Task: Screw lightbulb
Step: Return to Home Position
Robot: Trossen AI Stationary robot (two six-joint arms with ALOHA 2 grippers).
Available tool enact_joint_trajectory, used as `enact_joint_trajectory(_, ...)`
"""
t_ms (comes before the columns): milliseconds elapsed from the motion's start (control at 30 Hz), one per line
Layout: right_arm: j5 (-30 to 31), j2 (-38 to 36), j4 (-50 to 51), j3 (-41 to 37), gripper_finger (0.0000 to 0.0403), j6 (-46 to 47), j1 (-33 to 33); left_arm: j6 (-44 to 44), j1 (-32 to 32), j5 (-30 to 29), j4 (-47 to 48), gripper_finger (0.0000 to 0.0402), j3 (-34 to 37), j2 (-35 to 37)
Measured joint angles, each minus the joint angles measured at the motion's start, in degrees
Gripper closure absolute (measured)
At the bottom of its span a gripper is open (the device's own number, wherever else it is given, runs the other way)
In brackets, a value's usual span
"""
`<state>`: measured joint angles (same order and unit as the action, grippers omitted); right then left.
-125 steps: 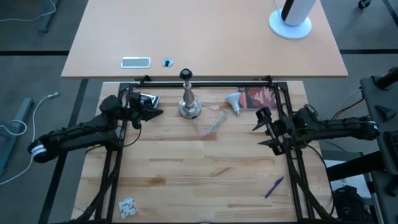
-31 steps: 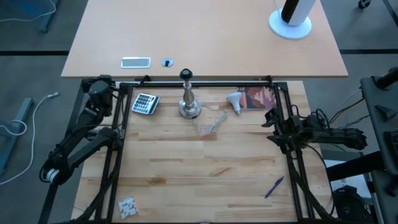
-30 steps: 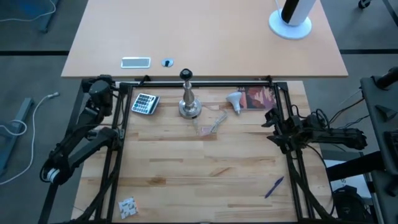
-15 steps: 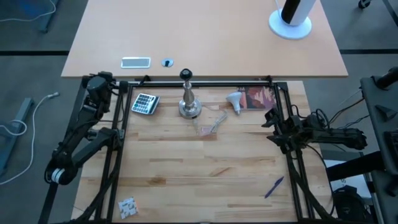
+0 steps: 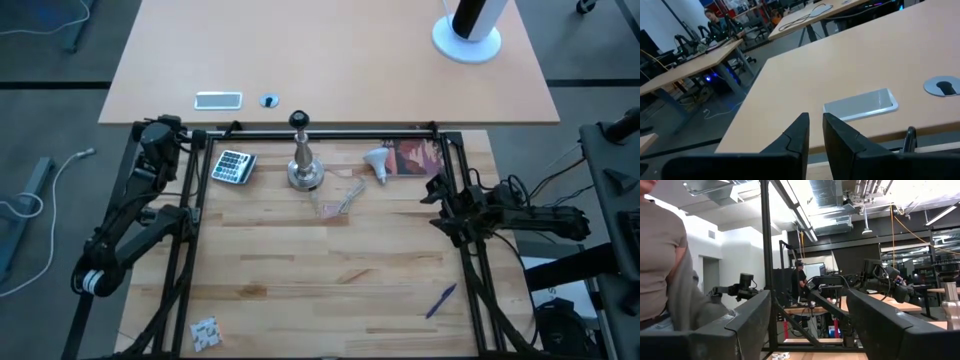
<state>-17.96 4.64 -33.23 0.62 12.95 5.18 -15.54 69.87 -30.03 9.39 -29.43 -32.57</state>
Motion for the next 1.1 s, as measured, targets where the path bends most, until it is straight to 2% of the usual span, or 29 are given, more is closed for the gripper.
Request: enact_joint_trajectory(1100, 0.0, 0.0, 0.0, 0.0, 0.0108, 0.0, 0.0, 0.0, 0.0, 0.0, 0.0, 0.0351, 0.0, -0.1)
